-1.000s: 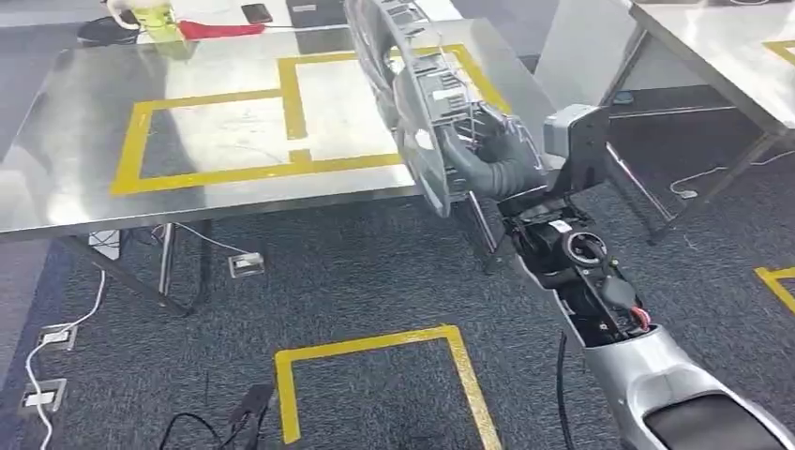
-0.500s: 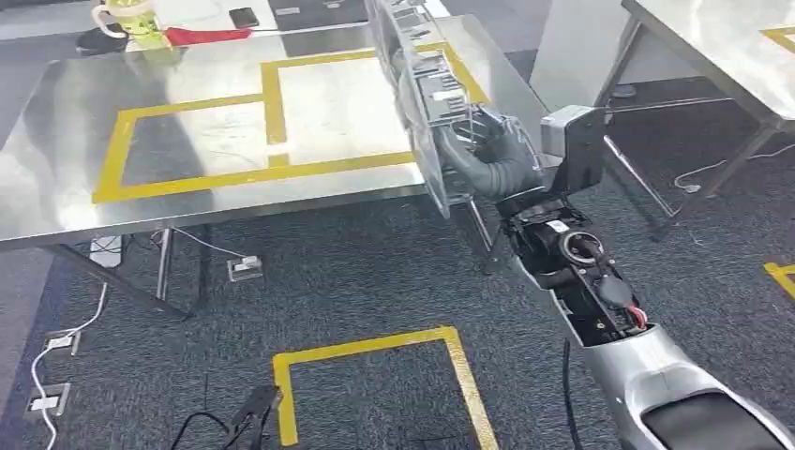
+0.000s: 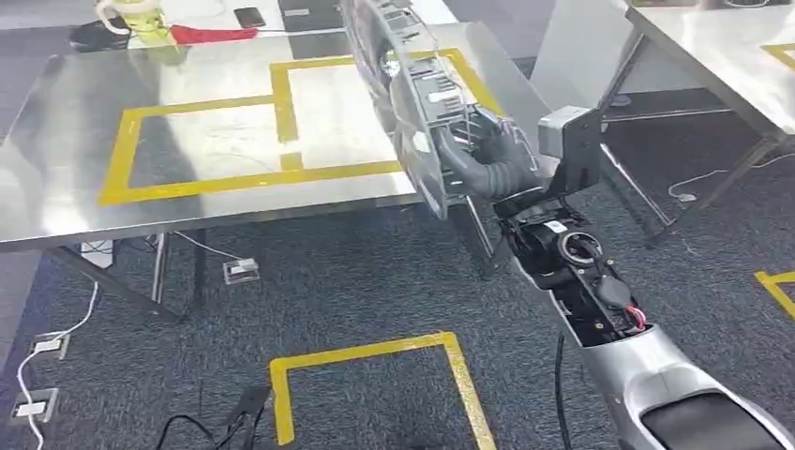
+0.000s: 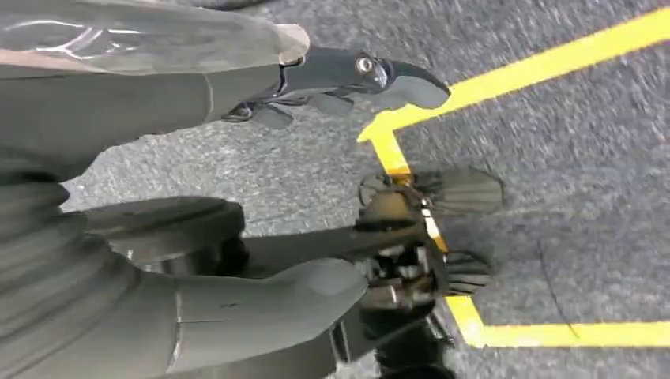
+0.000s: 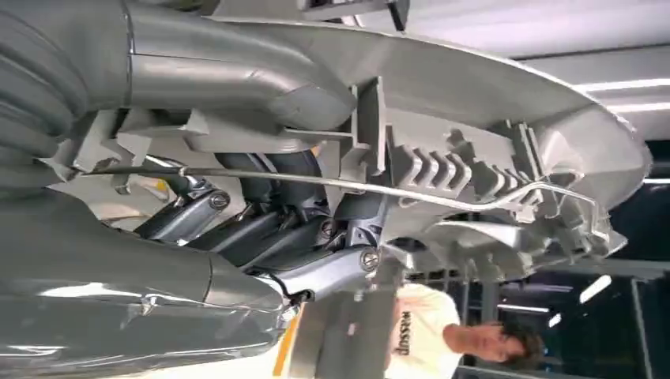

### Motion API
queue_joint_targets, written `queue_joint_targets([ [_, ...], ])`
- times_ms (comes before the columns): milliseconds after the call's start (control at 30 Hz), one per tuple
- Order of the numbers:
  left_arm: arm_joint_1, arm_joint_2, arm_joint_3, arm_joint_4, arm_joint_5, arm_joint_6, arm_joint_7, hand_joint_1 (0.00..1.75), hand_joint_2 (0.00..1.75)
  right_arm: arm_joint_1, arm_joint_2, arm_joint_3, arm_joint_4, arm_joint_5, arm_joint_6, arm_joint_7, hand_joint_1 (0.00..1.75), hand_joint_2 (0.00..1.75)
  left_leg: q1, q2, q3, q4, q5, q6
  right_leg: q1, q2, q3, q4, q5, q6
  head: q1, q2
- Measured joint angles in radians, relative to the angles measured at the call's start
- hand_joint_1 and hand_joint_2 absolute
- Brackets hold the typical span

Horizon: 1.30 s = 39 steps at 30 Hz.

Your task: Take the parts from the cabinet and place them on the table.

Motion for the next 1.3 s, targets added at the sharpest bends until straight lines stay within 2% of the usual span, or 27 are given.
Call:
queue_joint_targets([
  [33, 0.000, 0.000, 0.000, 0.000, 0.000, 0.000, 0.000, 0.00, 1.75, 0.001, 0.000, 0.000, 0.002, 0.000, 0.002, 0.000, 1.75, 1.75, 0.000, 0.000, 0.001, 0.001, -0.002, 0.002, 0.000, 0.000, -0.037, 0.070, -0.019, 0.002, 0.002, 0.000],
  [67, 0.001, 0.000, 0.000, 0.000, 0.000, 0.000, 0.000, 0.00, 1.75, 0.002, 0.000, 0.001, 0.003, 0.000, 0.002, 0.000, 1.75, 1.75, 0.001, 0.000, 0.003, 0.001, -0.004, 0.001, -0.001, -0.001, -0.051, 0.088, -0.012, 0.003, 0.005, 0.000],
  [100, 0.001, 0.000, 0.000, 0.000, 0.001, 0.000, 0.000, 0.00, 1.75, 0.001, 0.000, 0.001, 0.005, 0.000, 0.002, 0.000, 1.75, 1.75, 0.001, -0.002, 0.006, 0.002, -0.006, 0.000, -0.001, -0.002, -0.040, 0.055, 0.021, 0.003, 0.008, 0.000],
  [200, 0.002, -0.001, 0.000, 0.000, 0.001, 0.000, 0.000, 0.00, 1.75, 0.001, 0.000, 0.001, 0.006, -0.001, 0.002, 0.000, 1.75, 1.75, 0.002, -0.007, 0.017, 0.010, -0.020, -0.011, -0.001, -0.006, 0.077, -0.212, 0.166, -0.002, 0.018, 0.000],
  [233, 0.001, -0.001, 0.000, 0.000, 0.001, 0.000, 0.000, 0.00, 1.75, 0.000, 0.000, 0.002, 0.007, -0.003, 0.003, -0.001, 1.75, 1.75, -0.004, -0.007, 0.014, 0.015, -0.023, -0.015, 0.003, -0.005, 0.088, -0.231, 0.150, -0.004, 0.018, 0.000],
  [333, 0.004, -0.001, 0.000, 0.000, 0.001, 0.000, 0.000, 0.00, 1.75, 0.001, 0.000, 0.004, 0.008, -0.004, 0.003, -0.002, 1.75, 1.75, -0.004, -0.007, 0.010, 0.011, -0.019, -0.028, 0.004, 0.000, 0.085, -0.236, 0.147, -0.019, 0.013, 0.000],
  [400, 0.004, 0.000, 0.000, 0.000, 0.001, 0.000, 0.000, 0.00, 1.75, 0.000, 0.000, 0.004, 0.008, -0.005, 0.003, -0.002, 1.75, 1.75, -0.003, -0.003, 0.008, 0.021, -0.030, -0.039, -0.004, 0.000, 0.097, -0.250, 0.152, -0.031, 0.012, 0.000],
  [433, 0.003, 0.000, 0.000, 0.000, 0.001, 0.000, 0.000, 0.00, 1.75, -0.001, 0.000, 0.003, 0.008, -0.006, 0.003, -0.002, 1.75, 1.75, -0.003, -0.001, -0.010, 0.067, -0.058, -0.043, -0.004, -0.001, 0.099, -0.251, 0.151, -0.039, 0.006, 0.000],
  [533, 0.005, 0.000, 0.000, 0.000, 0.001, 0.000, 0.000, 0.00, 1.75, -0.001, 0.000, 0.003, 0.009, -0.008, 0.003, -0.003, 1.75, 1.75, 0.000, 0.000, -0.142, 0.319, -0.155, -0.053, -0.003, -0.002, 0.099, -0.250, 0.149, -0.044, -0.009, 0.000],
  [567, 0.006, 0.000, 0.000, 0.000, 0.002, 0.000, 0.000, 0.00, 1.75, -0.001, 0.000, 0.003, 0.009, -0.008, 0.003, -0.003, 1.75, 1.75, 0.000, 0.000, -0.163, 0.351, -0.156, -0.054, -0.003, -0.002, 0.101, -0.250, 0.148, -0.045, -0.012, 0.000],
  [600, 0.007, 0.000, 0.000, 0.000, 0.003, 0.000, 0.000, 0.00, 1.75, -0.001, 0.000, 0.003, 0.011, -0.008, 0.003, -0.003, 1.75, 1.75, 0.000, 0.000, -0.163, 0.335, -0.132, -0.052, -0.003, -0.001, 0.103, -0.250, 0.146, -0.046, -0.014, 0.000],
  [633, 0.006, 0.000, 0.000, 0.000, 0.003, 0.000, 0.000, 0.00, 1.75, -0.001, 0.000, 0.003, 0.011, -0.008, 0.003, -0.003, 1.75, 1.75, 0.000, 0.000, -0.139, 0.275, -0.091, -0.050, -0.003, 0.001, 0.107, -0.250, 0.144, -0.046, -0.017, 0.000],
  [700, 0.005, 0.002, 0.000, 0.000, 0.003, 0.002, 0.000, 0.00, 1.75, -0.002, 0.001, 0.003, 0.011, -0.010, 0.004, -0.003, 1.75, 1.75, 0.000, 0.000, -0.050, 0.083, 0.005, -0.039, -0.003, 0.003, 0.116, -0.250, 0.138, -0.041, -0.024, 0.000],
  [733, 0.005, 0.002, 0.000, 0.000, 0.003, 0.002, 0.000, 0.00, 1.75, -0.003, 0.001, 0.003, 0.012, -0.011, 0.004, -0.004, 1.75, 1.75, -0.002, 0.000, -0.023, 0.021, 0.014, -0.032, 0.000, 0.003, 0.115, -0.250, 0.135, -0.037, -0.027, 0.000],
  [767, 0.003, 0.003, 0.000, 0.000, 0.003, 0.002, 0.000, 0.00, 1.75, -0.004, 0.001, 0.003, 0.012, -0.011, 0.005, -0.005, 1.75, 1.75, -0.006, -0.001, -0.016, 0.007, 0.009, -0.032, 0.006, 0.006, 0.113, -0.247, 0.131, -0.032, -0.028, 0.000],
  [867, 0.004, 0.002, 0.000, 0.000, 0.004, 0.002, 0.000, 0.00, 1.75, -0.005, 0.002, 0.004, 0.012, -0.012, 0.005, -0.006, 1.75, 1.75, -0.007, -0.002, -0.016, 0.009, 0.004, -0.021, 0.003, 0.005, 0.118, -0.253, 0.127, -0.018, -0.019, 0.000],
  [900, 0.004, 0.002, 0.000, 0.000, 0.004, 0.002, 0.000, 0.00, 1.75, -0.005, 0.002, 0.004, 0.012, -0.012, 0.004, -0.006, 1.75, 1.75, 0.001, -0.001, -0.009, 0.000, 0.007, -0.017, 0.002, 0.003, 0.115, -0.247, 0.120, -0.012, -0.017, 0.000],
  [933, 0.003, 0.002, 0.000, 0.000, 0.004, 0.002, 0.000, 0.00, 1.75, -0.006, 0.002, 0.004, 0.012, -0.012, 0.005, -0.006, 1.75, 1.75, 0.000, -0.001, -0.005, -0.001, 0.006, -0.015, 0.001, 0.000, 0.107, -0.219, 0.102, -0.007, -0.014, 0.000],
  [1000, 0.002, 0.002, -0.002, 0.000, 0.004, 0.002, -0.001, 0.00, 1.75, -0.011, 0.002, 0.006, 0.016, -0.012, 0.005, -0.006, 1.75, 1.75, 0.000, 0.000, -0.002, -0.001, 0.001, -0.007, -0.001, -0.001, 0.039, -0.074, 0.029, 0.002, 0.004, 0.000],
  [1033, 0.002, 0.002, -0.004, 0.000, 0.004, 0.002, -0.001, 0.00, 1.75, -0.010, 0.001, 0.007, 0.019, -0.012, 0.005, -0.007, 1.75, 1.75, -0.001, 0.000, -0.001, -0.001, -0.001, -0.005, -0.001, -0.001, -0.003, 0.009, -0.003, 0.005, 0.005, 0.000],
  [1067, 0.003, 0.001, -0.006, 0.000, 0.004, 0.002, -0.001, 0.00, 1.75, -0.009, 0.001, 0.009, 0.022, -0.013, 0.005, -0.007, 1.75, 1.75, -0.001, 0.000, 0.000, 0.000, -0.002, -0.003, -0.001, -0.001, -0.035, 0.069, -0.016, 0.007, 0.007, 0.000],
  [1100, 0.003, 0.000, -0.008, 0.000, 0.004, 0.002, -0.001, 0.00, 1.75, -0.007, 0.001, 0.010, 0.024, -0.014, 0.005, -0.007, 1.75, 1.75, 0.000, 0.000, 0.002, 0.000, -0.004, -0.001, -0.002, -0.002, -0.042, 0.073, -0.001, 0.008, 0.010, 0.000],
  [1133, 0.004, 0.000, -0.008, 0.000, 0.004, 0.002, -0.001, 0.00, 1.75, -0.006, 0.001, 0.010, 0.026, -0.014, 0.005, -0.007, 1.75, 1.75, 0.001, -0.002, 0.004, 0.001, -0.006, -0.003, -0.003, -0.002, -0.028, 0.035, 0.034, 0.008, 0.012, 0.000],
  [1200, 0.003, -0.001, -0.011, 0.000, 0.004, 0.001, -0.001, 0.00, 1.75, -0.011, 0.001, 0.013, 0.030, -0.014, 0.005, -0.007, 1.75, 1.75, 0.003, -0.005, 0.008, 0.008, -0.013, -0.009, -0.005, -0.003, 0.040, -0.129, 0.131, 0.007, 0.017, 0.000],
  [1233, 0.003, -0.001, -0.014, 0.000, 0.004, 0.001, -0.001, 0.00, 1.75, -0.016, 0.001, 0.015, 0.033, -0.014, 0.005, -0.007, 1.75, 1.75, 0.002, -0.007, 0.007, 0.011, -0.018, -0.015, -0.006, -0.005, 0.069, -0.203, 0.162, 0.005, 0.020, 0.000],
  [1267, 0.002, -0.001, -0.016, 0.000, 0.004, 0.001, -0.001, 0.00, 1.75, -0.018, 0.002, 0.016, 0.034, -0.014, 0.005, -0.008, 1.75, 1.75, -0.006, -0.007, 0.001, 0.024, -0.021, -0.021, 0.000, -0.003, 0.084, -0.230, 0.150, 0.002, 0.023, 0.000],
  [1300, 0.003, -0.001, -0.016, 0.000, 0.004, 0.001, -0.001, 0.00, 1.75, -0.017, 0.002, 0.016, 0.034, -0.014, 0.005, -0.010, 1.75, 1.75, -0.005, -0.007, -0.002, 0.023, -0.020, -0.024, -0.003, -0.002, 0.082, -0.230, 0.143, -0.009, 0.019, 0.000],
])
